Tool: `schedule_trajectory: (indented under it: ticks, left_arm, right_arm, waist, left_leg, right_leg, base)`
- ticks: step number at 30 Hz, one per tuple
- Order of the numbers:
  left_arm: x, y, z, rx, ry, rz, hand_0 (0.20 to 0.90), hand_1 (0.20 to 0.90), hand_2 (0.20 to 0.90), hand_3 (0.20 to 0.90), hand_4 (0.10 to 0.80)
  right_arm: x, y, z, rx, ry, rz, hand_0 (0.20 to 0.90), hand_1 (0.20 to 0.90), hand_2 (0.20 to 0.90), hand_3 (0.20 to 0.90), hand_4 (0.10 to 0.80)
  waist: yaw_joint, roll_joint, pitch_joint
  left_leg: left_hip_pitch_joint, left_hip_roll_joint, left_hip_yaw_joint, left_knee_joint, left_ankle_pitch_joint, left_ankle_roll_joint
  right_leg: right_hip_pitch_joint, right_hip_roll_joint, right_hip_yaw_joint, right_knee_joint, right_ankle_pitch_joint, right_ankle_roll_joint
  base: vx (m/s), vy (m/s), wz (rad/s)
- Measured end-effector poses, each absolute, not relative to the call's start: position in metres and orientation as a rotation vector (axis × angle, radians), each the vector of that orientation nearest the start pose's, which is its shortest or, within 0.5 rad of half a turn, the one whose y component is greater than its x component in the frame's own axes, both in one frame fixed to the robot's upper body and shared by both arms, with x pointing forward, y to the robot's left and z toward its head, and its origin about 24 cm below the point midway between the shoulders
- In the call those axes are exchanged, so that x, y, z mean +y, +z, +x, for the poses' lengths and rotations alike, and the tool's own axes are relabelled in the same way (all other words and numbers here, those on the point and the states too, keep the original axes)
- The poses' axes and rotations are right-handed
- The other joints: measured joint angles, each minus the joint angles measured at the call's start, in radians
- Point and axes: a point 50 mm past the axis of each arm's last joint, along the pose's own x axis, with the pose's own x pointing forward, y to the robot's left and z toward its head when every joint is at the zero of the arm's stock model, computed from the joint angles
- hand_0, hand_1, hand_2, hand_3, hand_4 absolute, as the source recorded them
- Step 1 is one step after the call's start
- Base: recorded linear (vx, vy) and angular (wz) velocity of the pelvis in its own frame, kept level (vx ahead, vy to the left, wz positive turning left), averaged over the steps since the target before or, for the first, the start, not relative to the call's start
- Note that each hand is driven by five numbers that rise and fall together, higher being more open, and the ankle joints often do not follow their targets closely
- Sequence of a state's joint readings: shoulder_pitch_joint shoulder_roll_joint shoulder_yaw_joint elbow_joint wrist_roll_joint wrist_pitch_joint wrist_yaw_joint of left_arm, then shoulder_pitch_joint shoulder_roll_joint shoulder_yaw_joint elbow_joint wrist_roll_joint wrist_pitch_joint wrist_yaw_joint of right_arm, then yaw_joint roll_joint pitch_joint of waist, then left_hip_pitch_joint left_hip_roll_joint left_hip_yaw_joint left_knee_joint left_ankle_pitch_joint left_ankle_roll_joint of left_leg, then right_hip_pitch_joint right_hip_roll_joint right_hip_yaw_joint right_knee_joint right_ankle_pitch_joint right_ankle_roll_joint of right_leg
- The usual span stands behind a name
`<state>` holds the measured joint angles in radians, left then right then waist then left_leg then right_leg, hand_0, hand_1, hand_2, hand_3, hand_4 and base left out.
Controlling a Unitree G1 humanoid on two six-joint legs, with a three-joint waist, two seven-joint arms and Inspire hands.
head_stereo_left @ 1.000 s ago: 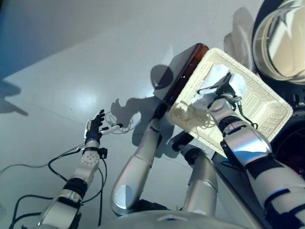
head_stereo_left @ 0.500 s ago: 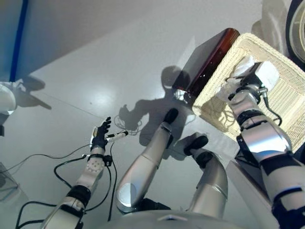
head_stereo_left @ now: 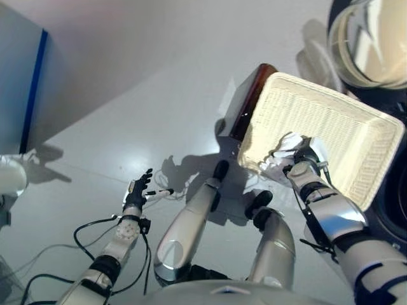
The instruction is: Pick up the clothes and place them into the washing machine
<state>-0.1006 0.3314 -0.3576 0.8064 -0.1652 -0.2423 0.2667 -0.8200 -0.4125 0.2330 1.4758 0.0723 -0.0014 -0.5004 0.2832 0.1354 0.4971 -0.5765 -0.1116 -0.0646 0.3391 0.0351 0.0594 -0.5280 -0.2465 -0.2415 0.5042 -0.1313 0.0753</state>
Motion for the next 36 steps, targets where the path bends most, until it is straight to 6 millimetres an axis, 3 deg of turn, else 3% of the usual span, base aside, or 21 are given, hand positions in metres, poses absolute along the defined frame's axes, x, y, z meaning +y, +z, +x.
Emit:
schedule_trajectory:
  ticks: [5,8,12,17,20,23,26,28,31,36]
  left_arm:
    - [0.217,-0.097,0.2,0.562,0.086,0.373,0.9,0.9,0.9,0.9,0.8]
    - [0.216,-0.103,0.191,0.589,0.074,0.367,0.9,0.9,0.9,0.9,0.8]
    - [0.214,-0.112,0.179,0.638,0.077,0.355,0.9,0.9,0.9,0.9,0.8]
    - [0.194,-0.12,0.172,0.658,0.052,0.287,0.9,0.9,0.9,0.9,0.8]
    - [0.179,-0.122,0.169,0.656,-0.009,0.261,0.9,0.9,0.9,0.9,0.8]
    - [0.17,-0.123,0.168,0.653,-0.03,0.236,0.9,0.9,0.9,0.9,0.8]
    - [0.164,-0.124,0.166,0.651,-0.054,0.232,0.9,0.9,0.9,0.9,0.8]
    - [0.163,-0.125,0.164,0.657,-0.048,0.219,0.9,0.9,0.9,0.9,0.8]
    - [0.156,-0.125,0.164,0.652,-0.085,0.222,0.9,0.9,0.9,0.9,0.8]
    - [0.153,-0.122,0.168,0.629,-0.09,0.205,0.9,0.9,0.9,0.9,0.8]
  right_arm:
    - [-0.299,0.01,0.319,0.509,-0.737,-0.279,0.2,0.2,0.2,0.2,0.3]
    - [-0.31,-0.004,0.303,0.492,-0.84,0.01,0.2,0.2,0.2,0.2,0.3]
    - [-0.303,-0.011,0.298,0.378,-0.891,0.305,0.2,0.2,0.2,0.2,0.3]
    - [-0.285,-0.022,0.29,0.225,-0.991,0.758,0.2,0.2,0.2,0.2,0.3]
    - [-0.29,-0.016,0.289,0.141,-1.063,0.853,0.2,0.2,0.2,0.2,0.3]
    - [-0.303,0.002,0.295,0.048,-1.125,0.896,0.2,0.2,0.2,0.2,0.3]
    - [-0.319,0.037,0.309,-0.095,-1.151,0.934,0.2,0.2,0.2,0.2,0.3]
    - [-0.322,0.076,0.33,-0.199,-1.141,1.044,0.2,0.2,0.2,0.2,0.3]
    - [-0.334,0.125,0.343,-0.345,-1.12,1.111,0.2,0.2,0.2,0.2,0.3]
    - [-0.327,0.143,0.354,-0.343,-1.124,1.179,0.2,0.2,0.2,0.2,0.3]
  waist:
    - [-0.068,0.01,-0.011]
    - [-0.083,0.019,-0.066]
    - [-0.136,0.04,-0.094]
    - [-0.191,0.071,-0.113]
    - [-0.188,0.097,-0.126]
    - [-0.187,0.133,-0.127]
    - [-0.187,0.174,-0.127]
    - [-0.186,0.192,-0.127]
    - [-0.182,0.22,-0.121]
    - [-0.179,0.226,-0.121]
  left_leg:
    - [0.086,0.012,0.068,-0.071,0.019,0.007]
    - [0.102,0.013,0.094,-0.113,0.022,0.003]
    - [0.119,0.016,0.151,-0.134,0.022,0.002]
    - [0.131,0.022,0.189,-0.165,0.021,0.002]
    - [0.131,0.024,0.207,-0.172,0.021,0.002]
    - [0.131,0.028,0.219,-0.174,0.021,0.003]
    - [0.123,0.025,0.233,-0.177,0.021,0.003]
    - [0.091,0.025,0.246,-0.172,0.021,0.003]
    - [0.061,0.026,0.26,-0.148,0.021,0.01]
    - [0.06,0.026,0.242,-0.133,0.006,0.029]
  right_leg:
    - [0.051,0.017,0.057,-0.085,0.058,0.017]
    - [0.048,0.018,0.073,-0.129,0.079,0.032]
    - [0.047,0.028,0.124,-0.168,0.115,0.036]
    - [0.031,0.035,0.153,-0.201,0.143,0.038]
    - [0.018,0.038,0.173,-0.196,0.144,0.038]
    - [0.007,0.043,0.189,-0.192,0.144,0.038]
    - [-0.026,0.046,0.215,-0.168,0.14,0.034]
    - [-0.08,0.055,0.247,-0.148,0.14,0.033]
    - [-0.135,0.064,0.283,-0.105,0.133,0.023]
    - [-0.172,0.081,0.317,-0.052,0.106,0.016]
  base:
    - [0.002,0.045,-0.41]
    - [0.031,0.036,-0.28]
    - [0.022,0.03,-0.43]
    - [0.038,0.021,-0.31]
    - [0.029,0.015,-0.23]
    - [0.006,-0.002,-0.14]
    - [-0.003,0.001,-0.19]
    - [-0.001,-0.007,-0.34]
    - [0.004,-0.019,-0.28]
    - [0.008,0.002,-0.18]
